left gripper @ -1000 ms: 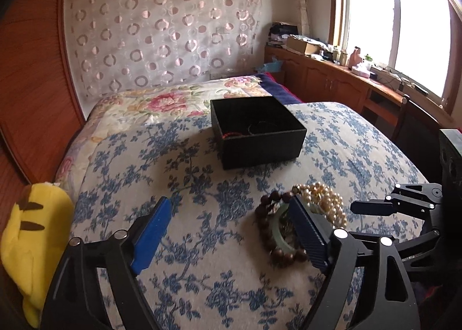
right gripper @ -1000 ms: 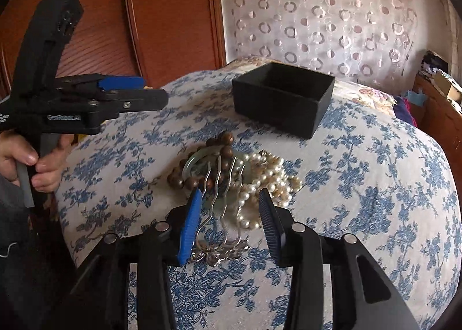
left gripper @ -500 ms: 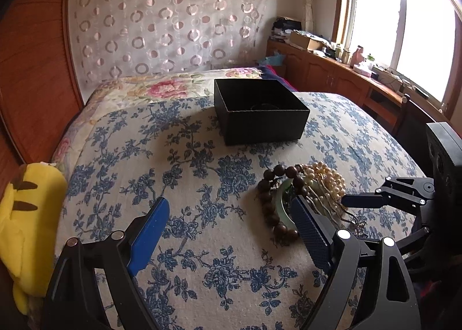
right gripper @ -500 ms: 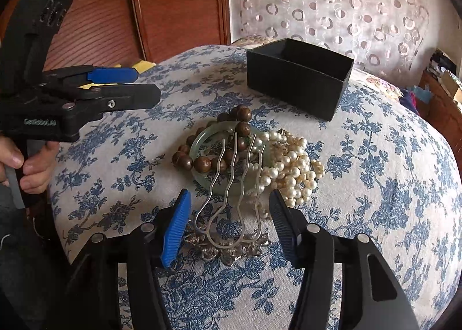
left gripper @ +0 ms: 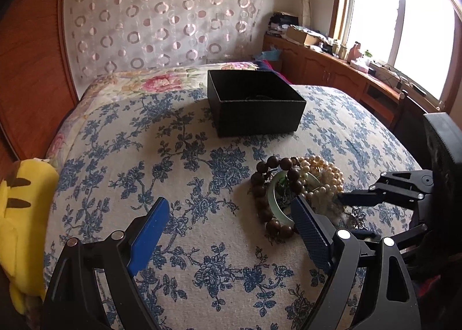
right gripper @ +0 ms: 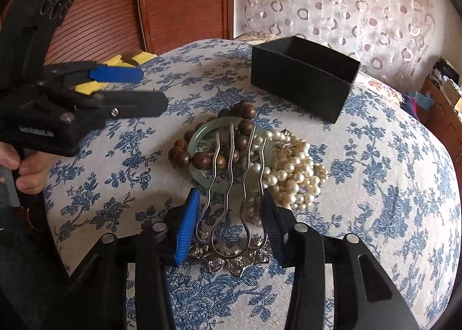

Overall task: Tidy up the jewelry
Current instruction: 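Grasp the dark wooden bead bracelet with the left gripper while the right gripper grasps the silver hair comb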

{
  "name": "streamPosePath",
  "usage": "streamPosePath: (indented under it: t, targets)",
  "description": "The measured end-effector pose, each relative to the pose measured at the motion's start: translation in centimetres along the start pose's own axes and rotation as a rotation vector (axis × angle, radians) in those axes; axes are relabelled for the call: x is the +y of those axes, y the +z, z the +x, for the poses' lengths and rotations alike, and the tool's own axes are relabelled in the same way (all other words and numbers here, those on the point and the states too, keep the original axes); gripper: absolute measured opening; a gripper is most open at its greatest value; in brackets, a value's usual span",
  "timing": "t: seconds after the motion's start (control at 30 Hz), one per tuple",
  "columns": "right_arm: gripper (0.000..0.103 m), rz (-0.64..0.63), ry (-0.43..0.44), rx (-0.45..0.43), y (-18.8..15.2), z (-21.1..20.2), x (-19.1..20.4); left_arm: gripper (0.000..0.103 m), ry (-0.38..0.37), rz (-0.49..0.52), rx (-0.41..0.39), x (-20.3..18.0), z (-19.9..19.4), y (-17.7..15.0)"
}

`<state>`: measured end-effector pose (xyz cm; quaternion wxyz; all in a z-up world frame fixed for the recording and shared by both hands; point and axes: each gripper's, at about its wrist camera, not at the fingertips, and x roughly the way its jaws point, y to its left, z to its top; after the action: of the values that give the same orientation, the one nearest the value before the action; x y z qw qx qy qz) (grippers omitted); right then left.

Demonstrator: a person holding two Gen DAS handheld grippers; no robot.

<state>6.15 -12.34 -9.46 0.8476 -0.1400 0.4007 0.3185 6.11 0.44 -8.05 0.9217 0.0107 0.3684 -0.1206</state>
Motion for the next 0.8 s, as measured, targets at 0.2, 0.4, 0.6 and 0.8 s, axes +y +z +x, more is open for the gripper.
streamPosePath:
  t: [0.2,0.4,0.6,0.8]
  targets:
    - [0.045,0.013,-0.007,-0.029,-0.2,-1.3,-1.0,0.083,-0.023,-0.005,0.033,0.0,1.3,0.1]
    - [0.044,0.036,-0.025,-0.054,-0.2,-2.2,-2.1,0.071,-0.057,-0.018,0.056,0.5,2.9,1.1]
    - [0.042,0.046,-0.033,-0.066,-0.2,-2.7,-2.8,0.066,-0.082,0.008,0.095,0.1,5.3,2.9]
    - [0.041,0.051,-0.027,-0.075,-0.1,-2.6,-2.9,0.064,-0.115,0.017,0.128,-1.1,7.1,3.5]
